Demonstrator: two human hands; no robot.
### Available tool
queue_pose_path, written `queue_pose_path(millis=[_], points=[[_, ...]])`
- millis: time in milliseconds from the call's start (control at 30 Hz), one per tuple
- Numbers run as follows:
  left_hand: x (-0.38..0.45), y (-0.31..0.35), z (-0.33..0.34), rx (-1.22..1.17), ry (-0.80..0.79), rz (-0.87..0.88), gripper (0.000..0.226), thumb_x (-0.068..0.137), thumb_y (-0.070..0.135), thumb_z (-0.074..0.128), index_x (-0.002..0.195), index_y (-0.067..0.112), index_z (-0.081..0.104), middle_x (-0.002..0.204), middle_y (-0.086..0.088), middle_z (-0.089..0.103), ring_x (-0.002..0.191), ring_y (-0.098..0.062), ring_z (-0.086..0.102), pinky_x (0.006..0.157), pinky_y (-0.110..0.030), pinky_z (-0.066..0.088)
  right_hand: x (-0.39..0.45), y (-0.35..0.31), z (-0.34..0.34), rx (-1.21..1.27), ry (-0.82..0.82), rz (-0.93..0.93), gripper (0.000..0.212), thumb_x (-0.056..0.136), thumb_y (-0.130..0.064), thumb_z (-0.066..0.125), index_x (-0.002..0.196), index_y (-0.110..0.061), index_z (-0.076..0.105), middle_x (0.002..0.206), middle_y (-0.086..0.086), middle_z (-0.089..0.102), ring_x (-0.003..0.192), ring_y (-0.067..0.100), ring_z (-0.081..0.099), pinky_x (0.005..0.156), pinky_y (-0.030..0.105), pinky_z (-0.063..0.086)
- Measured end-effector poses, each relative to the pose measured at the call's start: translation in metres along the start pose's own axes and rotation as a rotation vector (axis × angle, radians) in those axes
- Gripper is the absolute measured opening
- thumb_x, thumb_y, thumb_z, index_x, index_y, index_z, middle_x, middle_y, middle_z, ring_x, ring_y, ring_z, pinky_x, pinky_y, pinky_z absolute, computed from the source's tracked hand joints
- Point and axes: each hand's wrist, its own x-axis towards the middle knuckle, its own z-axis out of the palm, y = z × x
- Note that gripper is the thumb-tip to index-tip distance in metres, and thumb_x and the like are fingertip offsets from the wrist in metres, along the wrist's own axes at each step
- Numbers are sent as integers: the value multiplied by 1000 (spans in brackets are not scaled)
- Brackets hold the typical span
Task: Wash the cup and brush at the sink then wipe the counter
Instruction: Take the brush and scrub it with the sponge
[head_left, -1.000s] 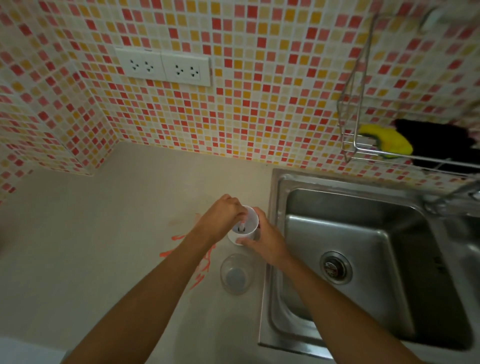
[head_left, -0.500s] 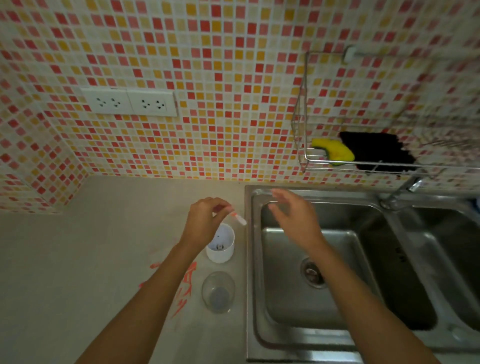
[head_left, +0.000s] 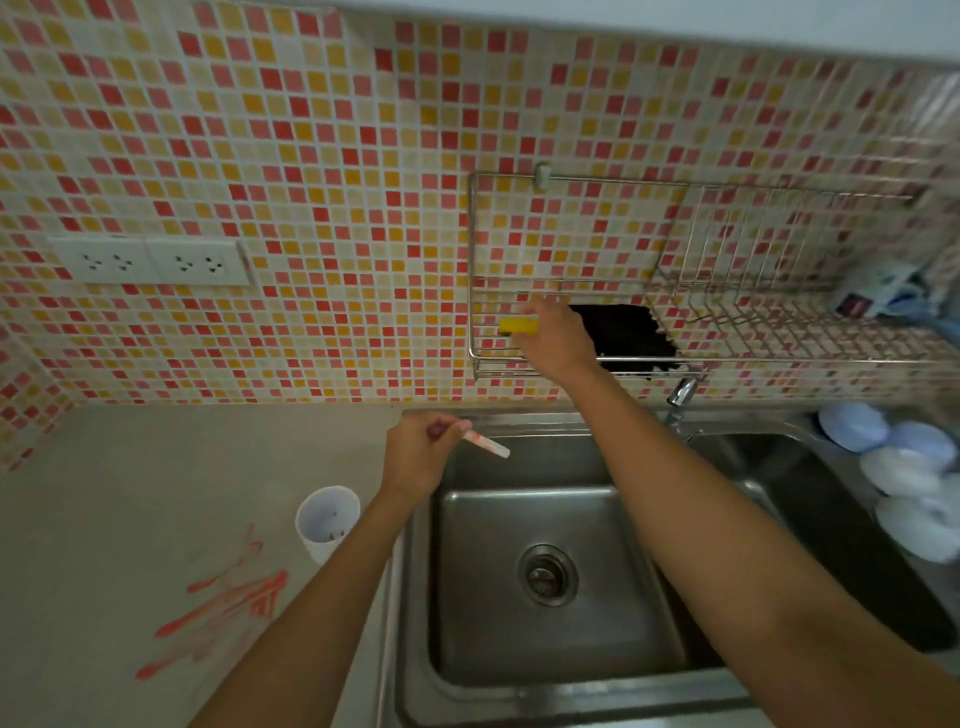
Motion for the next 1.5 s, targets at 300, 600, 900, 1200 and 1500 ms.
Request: queue_pose_path(millis=[300,600,900,1200,1500], points=[[-13,29,58,-37,70,-220,12,88,21,65,88,12,72,81,4,68,74,-3,58,63,-8,36,18,13,-20,224,-163,-80,34,92,-11,56,124,-21,48,123,11,57,85,19,54,64,29,41],[-21,50,103,-352,213,-170,14,85,19,69,89,6,74,81,-6,73,75,-10,68,70,-22,54,-119,76,-25,377,147,-284,41,94,-23,56,134,-27,53,108,-5,52,84,4,50,70,9,38],[-16,49,140,-430,189,-236,17,86,21,68,91,6,74,84,-6,75,83,-18,69,81,-33,55,-121,116,9,197,86,-378,42,93,-15,60,134,-20,55,107,4,48,89,11,50,78,23,50],[-11,38,157,-352,135,-311,8,86,16,68,89,11,74,85,-3,74,80,-8,69,79,-24,54,-118,137,24,217,57,-277,39,93,-14,59,132,-17,58,104,-3,41,88,3,43,79,11,41],[-9,37,170,-251,125,-321,9,86,13,67,90,7,73,82,-4,73,78,-13,68,76,-22,53,-114,157,25,301,57,-45,40,93,-14,57,132,-28,58,110,-3,41,97,10,50,92,18,45]])
